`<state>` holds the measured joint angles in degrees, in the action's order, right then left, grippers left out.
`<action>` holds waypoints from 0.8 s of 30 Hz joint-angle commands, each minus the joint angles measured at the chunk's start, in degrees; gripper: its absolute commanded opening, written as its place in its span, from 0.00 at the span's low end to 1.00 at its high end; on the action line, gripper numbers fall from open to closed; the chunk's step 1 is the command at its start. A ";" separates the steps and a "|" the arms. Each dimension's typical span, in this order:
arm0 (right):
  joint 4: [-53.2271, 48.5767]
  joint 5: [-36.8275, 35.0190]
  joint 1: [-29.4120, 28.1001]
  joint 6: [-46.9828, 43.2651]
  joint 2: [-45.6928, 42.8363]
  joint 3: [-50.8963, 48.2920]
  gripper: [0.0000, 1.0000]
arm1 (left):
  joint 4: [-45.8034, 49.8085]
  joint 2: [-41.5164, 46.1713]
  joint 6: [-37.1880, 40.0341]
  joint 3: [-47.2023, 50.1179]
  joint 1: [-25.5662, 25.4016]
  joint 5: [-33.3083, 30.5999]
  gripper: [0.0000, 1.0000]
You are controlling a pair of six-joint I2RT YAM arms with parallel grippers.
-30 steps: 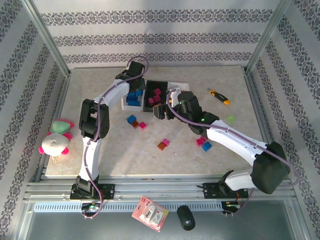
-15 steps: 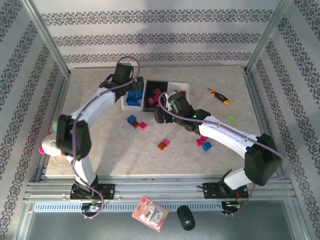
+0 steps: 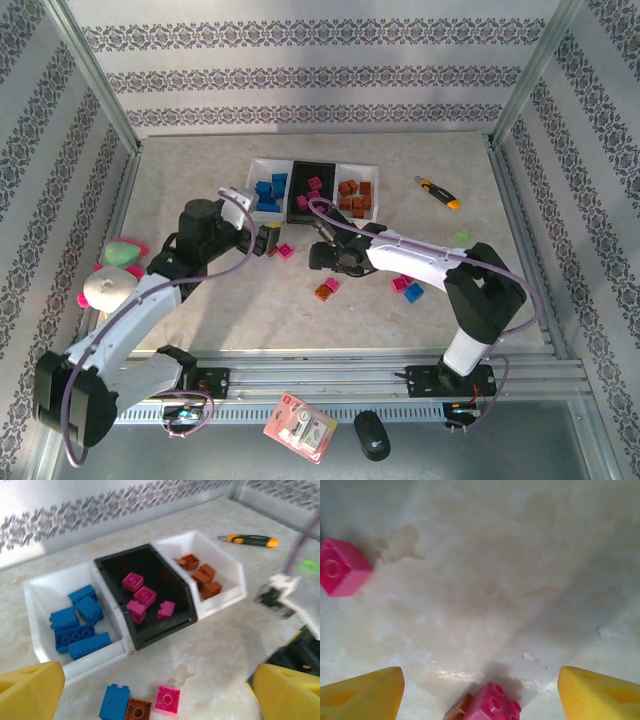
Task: Sort the legos into containers by color
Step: Pick up the lego from the bottom-center of the table.
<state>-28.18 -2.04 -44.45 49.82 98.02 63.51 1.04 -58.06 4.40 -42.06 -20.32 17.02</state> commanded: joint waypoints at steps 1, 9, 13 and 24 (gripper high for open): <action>-3.46 6.02 -0.82 11.08 2.44 0.01 0.77 | -0.80 3.61 5.73 2.86 -0.62 5.64 0.96; -7.07 8.17 -1.32 20.34 5.73 0.68 0.66 | -2.44 4.87 5.05 6.81 -0.62 7.68 0.95; -9.67 7.24 -1.61 22.73 6.17 1.44 0.56 | -4.31 4.92 4.26 7.79 -0.61 8.50 0.95; -11.04 2.56 -1.62 22.96 3.57 2.41 0.34 | -4.40 5.92 3.97 8.55 -0.64 9.06 0.94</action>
<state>-36.67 3.81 -45.28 72.12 103.44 64.25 -0.93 -53.41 8.16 -34.06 -20.32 24.21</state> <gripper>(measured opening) 0.350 0.945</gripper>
